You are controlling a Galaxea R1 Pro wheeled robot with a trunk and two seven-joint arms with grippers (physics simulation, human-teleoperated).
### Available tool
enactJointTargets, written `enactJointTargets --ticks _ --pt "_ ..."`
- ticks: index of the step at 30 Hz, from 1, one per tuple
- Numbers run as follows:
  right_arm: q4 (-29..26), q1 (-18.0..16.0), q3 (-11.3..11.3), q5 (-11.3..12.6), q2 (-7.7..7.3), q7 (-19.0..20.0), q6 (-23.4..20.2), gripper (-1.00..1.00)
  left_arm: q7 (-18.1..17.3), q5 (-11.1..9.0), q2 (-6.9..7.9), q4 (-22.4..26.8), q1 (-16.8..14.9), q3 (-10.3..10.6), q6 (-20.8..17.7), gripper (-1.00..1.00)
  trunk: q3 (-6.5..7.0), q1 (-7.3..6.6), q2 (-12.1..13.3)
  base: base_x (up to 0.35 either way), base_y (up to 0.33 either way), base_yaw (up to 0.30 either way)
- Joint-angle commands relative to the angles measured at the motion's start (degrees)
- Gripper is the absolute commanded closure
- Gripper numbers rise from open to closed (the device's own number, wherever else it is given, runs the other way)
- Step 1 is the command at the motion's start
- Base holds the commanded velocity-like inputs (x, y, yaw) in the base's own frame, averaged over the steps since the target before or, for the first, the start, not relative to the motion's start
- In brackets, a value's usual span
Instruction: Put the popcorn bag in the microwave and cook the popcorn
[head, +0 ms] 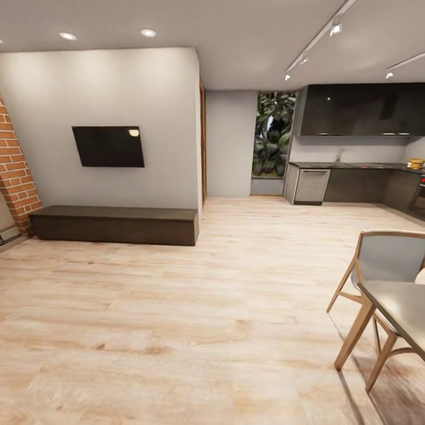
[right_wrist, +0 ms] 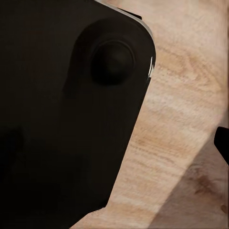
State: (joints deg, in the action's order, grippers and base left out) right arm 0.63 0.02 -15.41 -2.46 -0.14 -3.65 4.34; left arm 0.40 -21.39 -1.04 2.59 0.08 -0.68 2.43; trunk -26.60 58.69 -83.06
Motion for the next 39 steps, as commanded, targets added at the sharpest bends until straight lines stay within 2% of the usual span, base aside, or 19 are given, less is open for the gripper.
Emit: enactJointTargets --ticks 1,39 --pt "0.07 -0.02 -0.15 -0.26 0.02 -0.21 0.23 -1.0 0.04 -0.23 -0.01 0.04 0.01 -0.04 0.12 -1.0 -0.04 0.04 -0.02 0.325 0.0 0.0" --pt "0.07 -0.02 -0.15 -0.26 0.01 -0.21 0.23 -1.0 0.04 -0.75 -0.01 0.04 0.01 -0.18 0.12 -1.0 -0.04 0.04 -0.02 0.325 0.0 0.0"
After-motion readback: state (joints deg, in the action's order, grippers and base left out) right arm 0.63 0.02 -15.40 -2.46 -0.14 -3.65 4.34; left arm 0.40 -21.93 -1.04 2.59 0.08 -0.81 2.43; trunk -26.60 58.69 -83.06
